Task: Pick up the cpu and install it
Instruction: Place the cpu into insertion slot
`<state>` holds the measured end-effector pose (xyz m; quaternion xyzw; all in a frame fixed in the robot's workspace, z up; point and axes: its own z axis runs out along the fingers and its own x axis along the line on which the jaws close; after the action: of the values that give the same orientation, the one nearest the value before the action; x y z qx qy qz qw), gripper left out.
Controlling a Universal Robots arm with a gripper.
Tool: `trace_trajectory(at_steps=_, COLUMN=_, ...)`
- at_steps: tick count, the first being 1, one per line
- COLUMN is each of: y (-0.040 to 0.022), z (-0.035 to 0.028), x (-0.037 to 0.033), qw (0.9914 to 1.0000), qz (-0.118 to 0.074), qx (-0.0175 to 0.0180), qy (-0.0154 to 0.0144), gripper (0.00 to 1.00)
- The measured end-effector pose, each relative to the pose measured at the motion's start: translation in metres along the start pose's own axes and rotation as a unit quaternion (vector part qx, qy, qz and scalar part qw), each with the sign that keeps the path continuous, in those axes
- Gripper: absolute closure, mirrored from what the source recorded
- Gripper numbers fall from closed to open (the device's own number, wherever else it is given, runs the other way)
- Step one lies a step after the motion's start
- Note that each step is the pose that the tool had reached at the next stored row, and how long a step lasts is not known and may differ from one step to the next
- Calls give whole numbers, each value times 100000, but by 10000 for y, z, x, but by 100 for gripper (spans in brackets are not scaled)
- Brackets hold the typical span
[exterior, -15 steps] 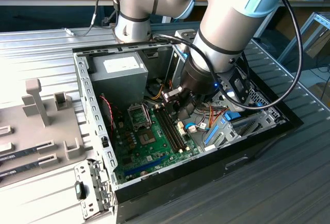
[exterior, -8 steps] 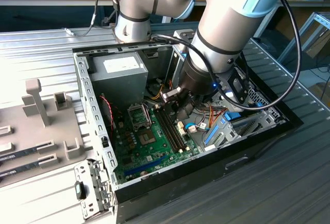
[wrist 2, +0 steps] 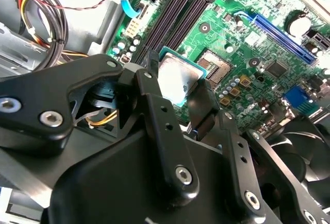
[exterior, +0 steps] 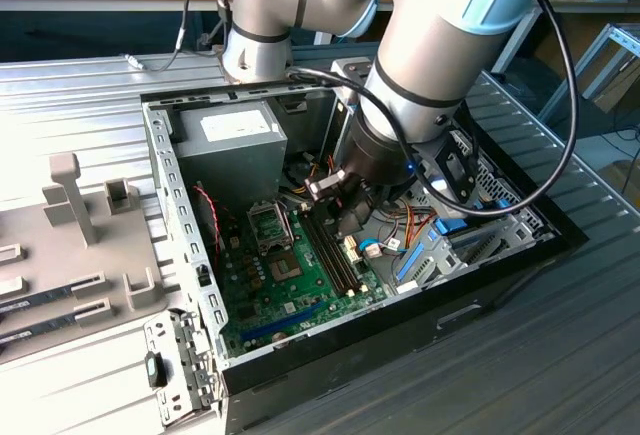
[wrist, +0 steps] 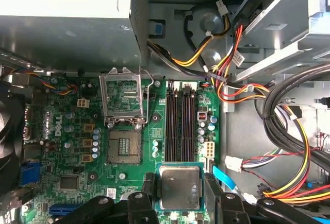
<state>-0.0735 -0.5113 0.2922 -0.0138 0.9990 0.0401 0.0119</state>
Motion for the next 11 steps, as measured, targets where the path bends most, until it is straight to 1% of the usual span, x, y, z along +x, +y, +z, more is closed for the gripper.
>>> trace_trajectory(at_steps=11, y=3, z=13, x=51, qw=100000, qz=2, qx=-4, qy=-4, gripper=53)
